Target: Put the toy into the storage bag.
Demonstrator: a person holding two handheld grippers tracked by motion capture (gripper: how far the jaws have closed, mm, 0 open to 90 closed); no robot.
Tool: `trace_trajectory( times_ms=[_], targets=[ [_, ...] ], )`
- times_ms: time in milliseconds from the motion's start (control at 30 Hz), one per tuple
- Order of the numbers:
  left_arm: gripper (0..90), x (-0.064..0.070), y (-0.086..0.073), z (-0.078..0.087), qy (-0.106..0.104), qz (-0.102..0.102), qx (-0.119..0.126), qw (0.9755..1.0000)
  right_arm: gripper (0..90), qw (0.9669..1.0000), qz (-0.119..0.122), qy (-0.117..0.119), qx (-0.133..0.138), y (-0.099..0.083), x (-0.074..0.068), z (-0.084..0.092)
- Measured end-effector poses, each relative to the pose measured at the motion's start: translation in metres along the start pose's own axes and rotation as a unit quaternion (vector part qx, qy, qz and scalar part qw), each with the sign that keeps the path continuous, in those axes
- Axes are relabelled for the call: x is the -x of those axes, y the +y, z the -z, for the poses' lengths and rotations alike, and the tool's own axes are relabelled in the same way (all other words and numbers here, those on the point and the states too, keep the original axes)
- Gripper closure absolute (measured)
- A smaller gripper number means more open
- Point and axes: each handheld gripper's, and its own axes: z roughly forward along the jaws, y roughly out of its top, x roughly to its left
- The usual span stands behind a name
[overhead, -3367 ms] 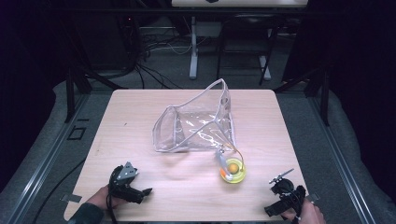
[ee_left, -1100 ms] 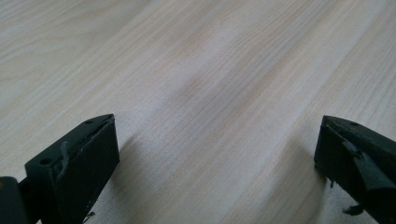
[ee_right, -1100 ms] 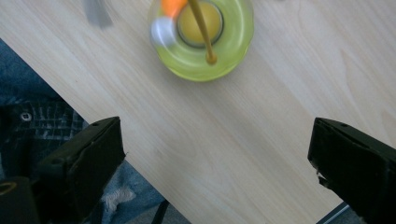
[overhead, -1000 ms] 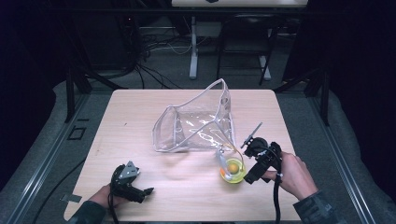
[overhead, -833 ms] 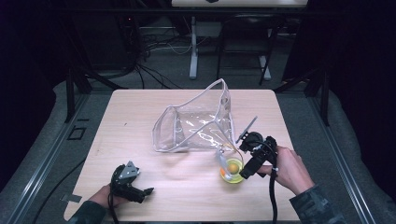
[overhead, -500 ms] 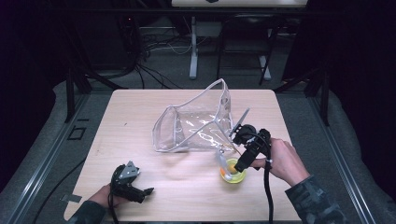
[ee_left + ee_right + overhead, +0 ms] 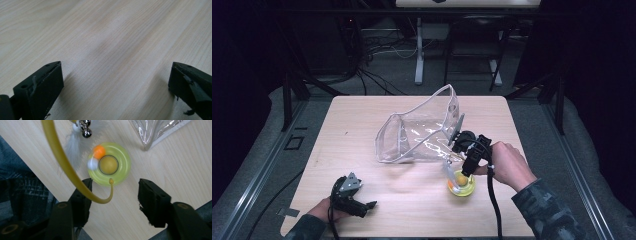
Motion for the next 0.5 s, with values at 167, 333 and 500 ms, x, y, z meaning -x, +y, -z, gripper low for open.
trace_trajectory(
  times_ms=[167, 333, 500],
  targets=[
    [0.0, 0.0000, 0.0001, 0.0000, 0.000, 0.000, 0.000, 1.0000, 69.9, 0.9998, 0.014, -0.004, -0.013, 0.0030, -0.0012, 0.0006],
    [0.0, 0.0001, 0.0000, 0.0000, 0.001, 0.000, 0.000, 1.0000, 77.4, 0.9995, 0.020, -0.008, -0.022, 0.0042, -0.0027, -0.0005],
    [0.0, 0.0000, 0.0001, 0.0000, 0.001, 0.000, 0.000, 1.0000, 87.2, 0.9993, 0.027, -0.014, -0.024, 0.0056, -0.0026, 0.0035]
  ],
)
